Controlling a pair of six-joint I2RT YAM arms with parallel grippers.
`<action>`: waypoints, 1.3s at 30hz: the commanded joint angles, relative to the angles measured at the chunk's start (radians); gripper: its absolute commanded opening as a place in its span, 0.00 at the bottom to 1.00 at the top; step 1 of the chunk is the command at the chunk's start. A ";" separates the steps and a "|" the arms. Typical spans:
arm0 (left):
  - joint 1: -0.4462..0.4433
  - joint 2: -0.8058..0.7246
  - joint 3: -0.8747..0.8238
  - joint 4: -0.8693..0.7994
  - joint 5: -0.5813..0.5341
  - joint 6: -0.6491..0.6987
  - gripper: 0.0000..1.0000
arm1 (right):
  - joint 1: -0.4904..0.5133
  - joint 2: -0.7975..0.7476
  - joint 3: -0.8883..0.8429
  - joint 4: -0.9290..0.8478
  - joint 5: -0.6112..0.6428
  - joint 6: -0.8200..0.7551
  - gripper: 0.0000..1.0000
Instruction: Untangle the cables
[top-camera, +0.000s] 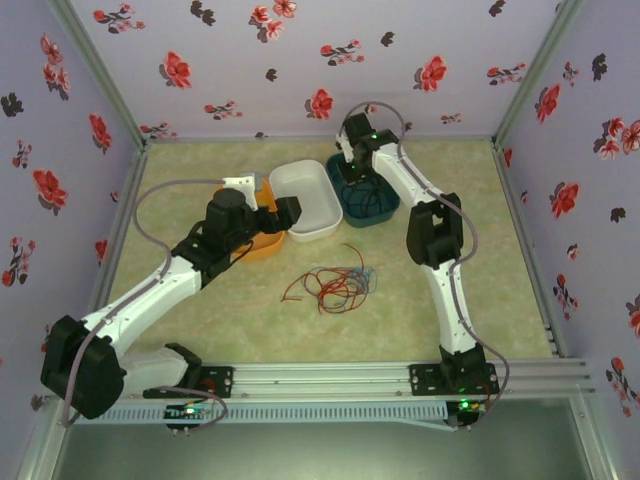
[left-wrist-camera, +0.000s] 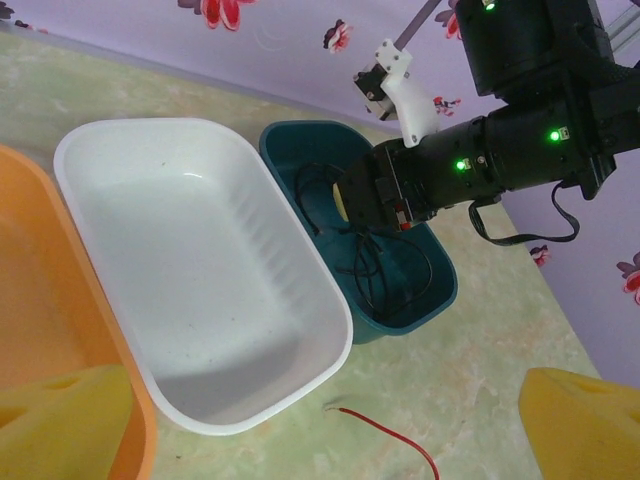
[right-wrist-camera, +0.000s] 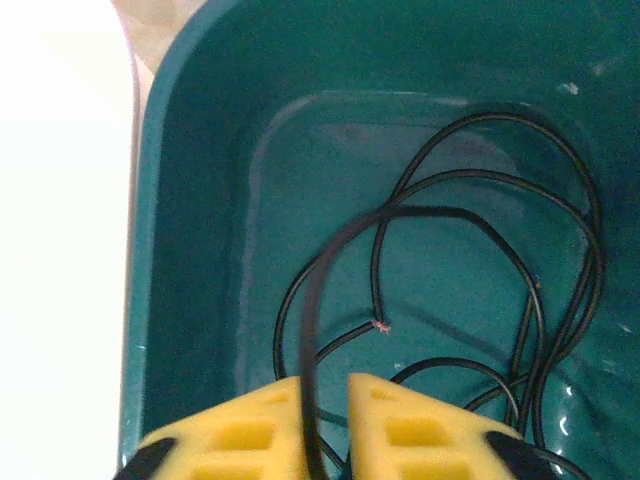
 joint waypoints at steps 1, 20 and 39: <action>0.007 0.004 -0.009 -0.003 -0.017 0.004 1.00 | 0.004 0.009 0.054 -0.027 0.003 -0.001 0.23; 0.007 0.006 0.020 -0.098 -0.030 0.005 1.00 | 0.006 -0.377 -0.234 0.034 0.050 0.210 0.41; -0.170 0.127 -0.010 -0.284 0.077 0.202 1.00 | 0.037 -0.990 -1.060 0.131 -0.045 0.478 0.37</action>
